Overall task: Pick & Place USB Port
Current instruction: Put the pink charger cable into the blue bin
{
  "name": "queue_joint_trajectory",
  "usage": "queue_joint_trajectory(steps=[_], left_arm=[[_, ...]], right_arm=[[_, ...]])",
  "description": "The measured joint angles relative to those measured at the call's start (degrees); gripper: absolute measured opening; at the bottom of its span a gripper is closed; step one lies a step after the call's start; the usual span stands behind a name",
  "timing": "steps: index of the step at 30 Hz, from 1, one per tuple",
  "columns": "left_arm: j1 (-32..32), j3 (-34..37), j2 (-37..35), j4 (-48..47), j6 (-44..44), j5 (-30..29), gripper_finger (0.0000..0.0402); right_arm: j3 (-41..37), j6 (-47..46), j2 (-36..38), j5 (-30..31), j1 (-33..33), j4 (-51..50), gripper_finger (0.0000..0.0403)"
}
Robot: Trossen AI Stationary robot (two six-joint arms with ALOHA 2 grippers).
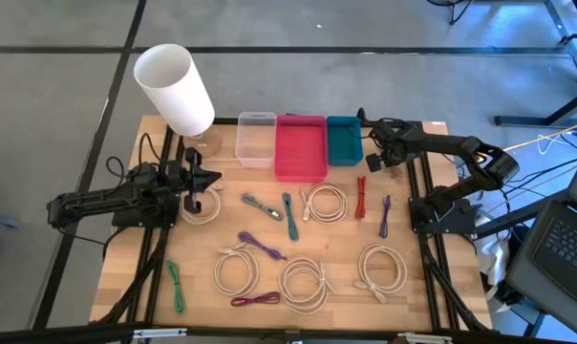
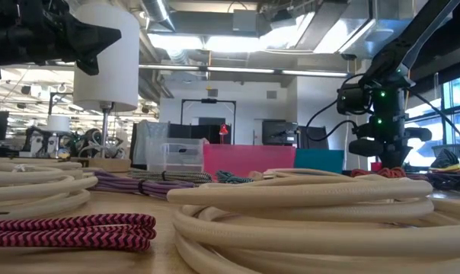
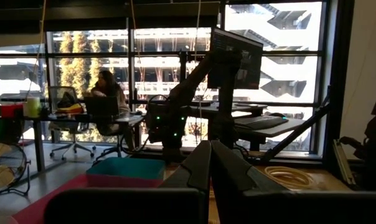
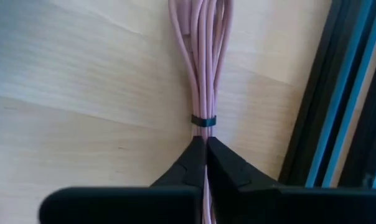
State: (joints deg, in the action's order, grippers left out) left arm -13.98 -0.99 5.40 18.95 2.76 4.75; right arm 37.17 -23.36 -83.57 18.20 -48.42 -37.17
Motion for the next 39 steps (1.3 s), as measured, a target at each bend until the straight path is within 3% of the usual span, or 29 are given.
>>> queue_joint_trajectory(steps=[6, 9, 17, 24, 31, 39], left_arm=[[0.0, 0.0, 0.0, 0.0, -0.1, 0.0, 0.0004], [0.0, 0.0, 0.0, 0.0, -0.1, 0.0, 0.0004], [0.0, 0.0, 0.0, 0.0, -0.5, -0.1, 0.0004], [0.0, 0.0, 0.0, 0.0, -0.5, -0.2, 0.0004], [0.0, 0.0, 0.0, 0.1, -0.5, -0.2, 0.0004], [0.0, 0.0, 0.0, 0.5, -0.5, -0.2, 0.0004]], right_arm=[[0.0, 1.1, 0.0, 0.2, 0.0, -0.3, 0.0002], [0.6, 1.3, 0.4, 3.3, 0.0, -3.3, 0.0002], [10.2, -0.6, 7.2, 6.0, 3.4, -14.7, 0.0001], [18.4, -5.9, 12.1, 0.8, 10.5, -16.8, 0.0], [26.1, -10.6, 10.1, -0.4, 18.0, -13.2, 0.0], [34.6, -9.4, 3.0, -0.5, 19.4, -9.6, 0.0]])
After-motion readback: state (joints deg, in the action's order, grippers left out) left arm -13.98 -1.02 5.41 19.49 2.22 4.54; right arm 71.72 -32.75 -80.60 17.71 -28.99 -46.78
